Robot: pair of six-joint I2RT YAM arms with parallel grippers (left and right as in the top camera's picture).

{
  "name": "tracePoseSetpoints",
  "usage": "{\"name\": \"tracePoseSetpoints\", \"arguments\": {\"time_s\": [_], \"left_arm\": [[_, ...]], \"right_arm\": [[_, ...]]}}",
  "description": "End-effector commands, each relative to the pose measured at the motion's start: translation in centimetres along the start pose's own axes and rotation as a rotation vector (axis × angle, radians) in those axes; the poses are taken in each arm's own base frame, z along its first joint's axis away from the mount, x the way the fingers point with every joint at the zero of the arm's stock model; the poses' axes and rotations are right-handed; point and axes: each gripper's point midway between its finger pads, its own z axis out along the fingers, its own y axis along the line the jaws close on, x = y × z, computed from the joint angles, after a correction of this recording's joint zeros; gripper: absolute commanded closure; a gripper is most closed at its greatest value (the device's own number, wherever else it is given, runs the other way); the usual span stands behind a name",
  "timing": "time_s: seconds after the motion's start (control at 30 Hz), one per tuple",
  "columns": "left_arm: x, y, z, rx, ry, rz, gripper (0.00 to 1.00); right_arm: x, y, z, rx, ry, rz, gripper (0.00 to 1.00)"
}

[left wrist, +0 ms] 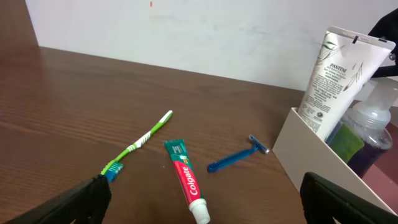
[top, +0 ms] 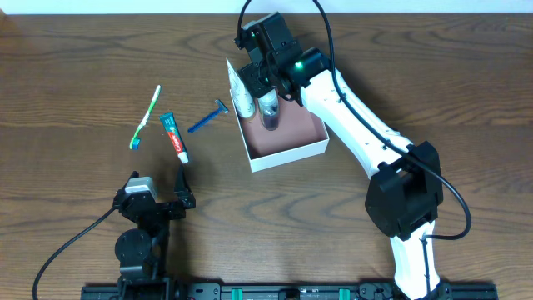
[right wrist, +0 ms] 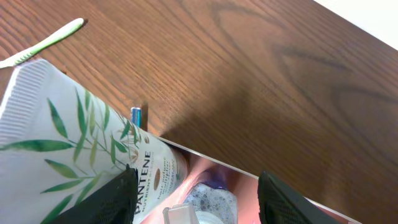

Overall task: Pack container
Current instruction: 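Lower the pump bottle into the box and open the right gripper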

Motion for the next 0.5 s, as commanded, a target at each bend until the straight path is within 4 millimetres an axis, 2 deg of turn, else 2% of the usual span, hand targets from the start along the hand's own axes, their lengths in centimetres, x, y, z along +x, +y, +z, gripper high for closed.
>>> {"name": "tracePoseSetpoints", "arguments": {"time_s": [0.0, 0.3, 0.47], "left_arm": [[1.6, 0.5, 0.1, -0.018, 0.048, 0.013, 0.02], [1.6, 0.5, 0.1, -0.018, 0.048, 0.013, 0.02], [1.6, 0.5, 0.1, -0.018, 0.048, 0.013, 0.02]], "right_arm": [[-1.0, 0.6, -1.1, -0.005, -0.027, -0.005, 0.39], [0.0, -1.7, -1.8, 0.126, 0.017, 0.036, 0.39], [-0.3, -1.9, -3.8, 0.132, 0.010, 0.071, 0.36]]}}
